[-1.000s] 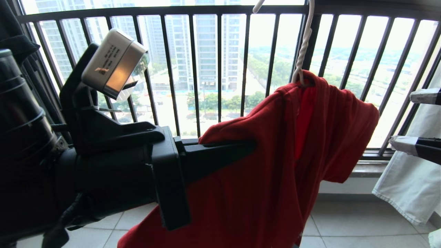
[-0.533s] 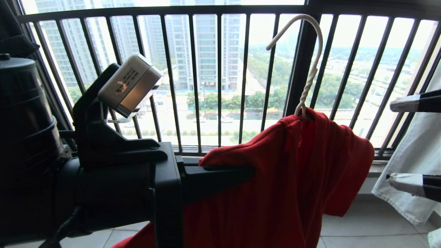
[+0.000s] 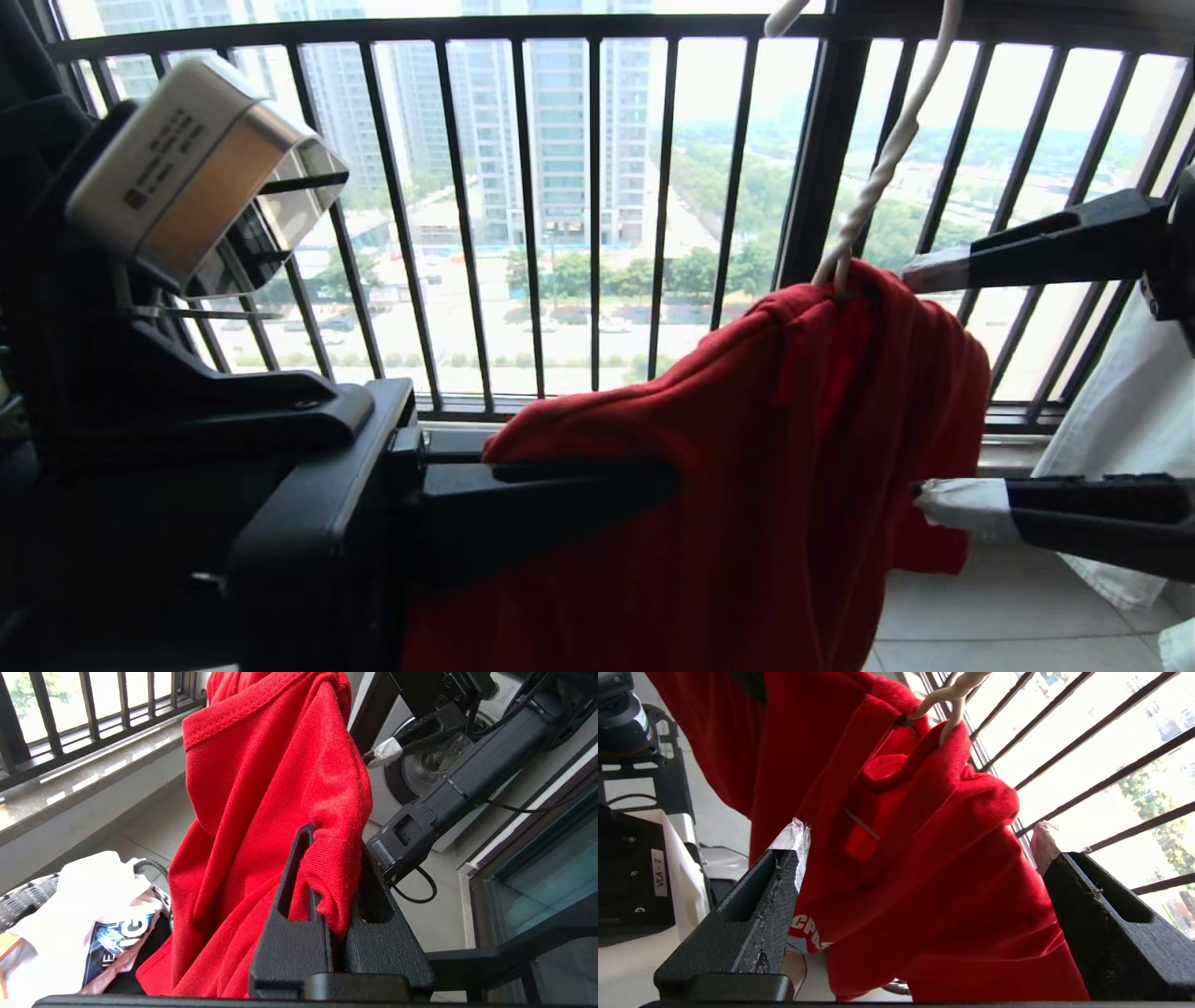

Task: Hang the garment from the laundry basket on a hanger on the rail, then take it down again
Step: Hang the clothes rack on the clothesline

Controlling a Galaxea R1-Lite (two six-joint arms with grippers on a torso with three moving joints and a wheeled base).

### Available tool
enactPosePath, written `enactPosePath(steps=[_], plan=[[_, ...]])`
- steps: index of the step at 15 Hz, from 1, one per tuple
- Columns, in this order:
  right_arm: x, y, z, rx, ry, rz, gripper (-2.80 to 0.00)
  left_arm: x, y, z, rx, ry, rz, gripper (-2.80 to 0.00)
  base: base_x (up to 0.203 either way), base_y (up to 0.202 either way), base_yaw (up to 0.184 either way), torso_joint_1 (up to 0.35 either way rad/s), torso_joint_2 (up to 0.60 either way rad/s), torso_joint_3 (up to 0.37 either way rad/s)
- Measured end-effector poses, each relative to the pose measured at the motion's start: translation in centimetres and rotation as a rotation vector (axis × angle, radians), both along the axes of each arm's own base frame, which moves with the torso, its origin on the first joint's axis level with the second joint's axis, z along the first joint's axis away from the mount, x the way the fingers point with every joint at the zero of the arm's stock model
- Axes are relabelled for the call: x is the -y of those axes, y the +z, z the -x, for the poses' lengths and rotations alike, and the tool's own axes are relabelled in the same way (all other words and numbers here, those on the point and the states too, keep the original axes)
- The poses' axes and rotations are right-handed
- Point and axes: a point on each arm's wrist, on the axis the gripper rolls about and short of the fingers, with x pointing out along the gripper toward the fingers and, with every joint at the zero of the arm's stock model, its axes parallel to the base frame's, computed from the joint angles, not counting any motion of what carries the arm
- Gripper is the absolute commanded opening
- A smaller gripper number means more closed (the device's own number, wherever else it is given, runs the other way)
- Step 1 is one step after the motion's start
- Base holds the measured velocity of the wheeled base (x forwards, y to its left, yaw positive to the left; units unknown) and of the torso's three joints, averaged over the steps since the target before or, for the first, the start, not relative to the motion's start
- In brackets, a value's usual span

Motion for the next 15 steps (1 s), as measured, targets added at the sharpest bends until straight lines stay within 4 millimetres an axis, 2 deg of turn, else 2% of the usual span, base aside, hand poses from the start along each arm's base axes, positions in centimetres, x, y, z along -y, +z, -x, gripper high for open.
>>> enactPosePath(steps=[2,5,10,15], plan=[[-0.2,0.1,-0.6,0.003,0.005,0.007,0.0,-0.3,0.3,0.4,0.005,-0.008,0.003,-2.8,0.0,0.0,0.0,0.0,0.0,0.0],[-0.2,1.3,-1.3,0.032,-0.009,-0.015,0.0,-0.7,0.6,0.8,0.013,-0.015,0.014,-2.8,0.0,0.0,0.0,0.0,0.0,0.0],[-0.2,0.7,-1.7,-0.008,0.001,0.036,0.0,-1.2,1.0,1.3,0.028,-0.017,0.035,-2.8,0.0,0.0,0.0,0.0,0.0,0.0],[-0.8,0.6,-2.1,-0.03,0.109,0.019,0.0,-1.6,1.3,1.6,0.038,-0.021,0.049,-2.8,0.0,0.0,0.0,0.0,0.0,0.0]])
